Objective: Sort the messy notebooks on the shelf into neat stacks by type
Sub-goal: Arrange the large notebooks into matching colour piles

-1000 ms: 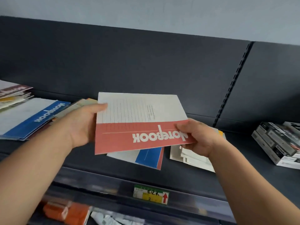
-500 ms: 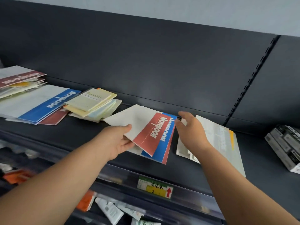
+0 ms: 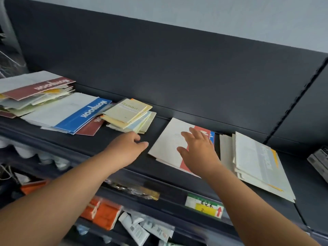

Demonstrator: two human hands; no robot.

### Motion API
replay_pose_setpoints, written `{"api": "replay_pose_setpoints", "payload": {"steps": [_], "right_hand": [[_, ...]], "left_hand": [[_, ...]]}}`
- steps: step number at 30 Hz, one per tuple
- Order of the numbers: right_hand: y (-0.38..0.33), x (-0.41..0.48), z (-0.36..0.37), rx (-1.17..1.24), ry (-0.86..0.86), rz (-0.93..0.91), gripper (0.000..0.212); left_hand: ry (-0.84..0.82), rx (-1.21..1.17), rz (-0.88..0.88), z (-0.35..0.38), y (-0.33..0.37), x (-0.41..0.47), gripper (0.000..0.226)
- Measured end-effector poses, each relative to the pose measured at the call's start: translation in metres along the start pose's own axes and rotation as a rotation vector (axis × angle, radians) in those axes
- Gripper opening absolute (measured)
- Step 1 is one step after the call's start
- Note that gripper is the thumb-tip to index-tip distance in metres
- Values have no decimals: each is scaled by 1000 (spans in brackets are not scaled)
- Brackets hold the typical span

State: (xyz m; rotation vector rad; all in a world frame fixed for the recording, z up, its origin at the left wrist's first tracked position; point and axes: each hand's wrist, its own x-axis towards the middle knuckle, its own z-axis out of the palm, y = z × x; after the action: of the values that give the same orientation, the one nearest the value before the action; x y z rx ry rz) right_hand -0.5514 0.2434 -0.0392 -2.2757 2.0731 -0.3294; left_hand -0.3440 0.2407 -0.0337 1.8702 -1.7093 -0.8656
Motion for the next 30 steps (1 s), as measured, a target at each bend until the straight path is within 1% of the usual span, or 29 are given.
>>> {"api": "replay_pose_setpoints", "payload": {"steps": [2,5,9,12,17,21,25,30], "right_hand": [[-34,2,1,9,12,-50,55],[-90,6,7,36,35,-130,54],[-165,14,24,63,40,-194,54],[-216,19,39,103,12,-221,55],[-275,33,58,139,-66,-241,56],[-301,56,72,154,-124,-210,56],[-313,87,85,207,-169,-141,54],[-316,134,95,266,-124,42,55]], "left_hand": [[117,119,96,-25,-20,-4,44],[238,257,182,-66,-58,-7,47],[270,392,176,-120,-116,-8,57],[258,447,137,-158,-154,-11,62],[223,502,77,-206,-199,-4,68],[215,536,82,-225,-218,10,69],[207,567,87,-233,-225,32,68],[124,634,97,-232,-224,69,70]]}}
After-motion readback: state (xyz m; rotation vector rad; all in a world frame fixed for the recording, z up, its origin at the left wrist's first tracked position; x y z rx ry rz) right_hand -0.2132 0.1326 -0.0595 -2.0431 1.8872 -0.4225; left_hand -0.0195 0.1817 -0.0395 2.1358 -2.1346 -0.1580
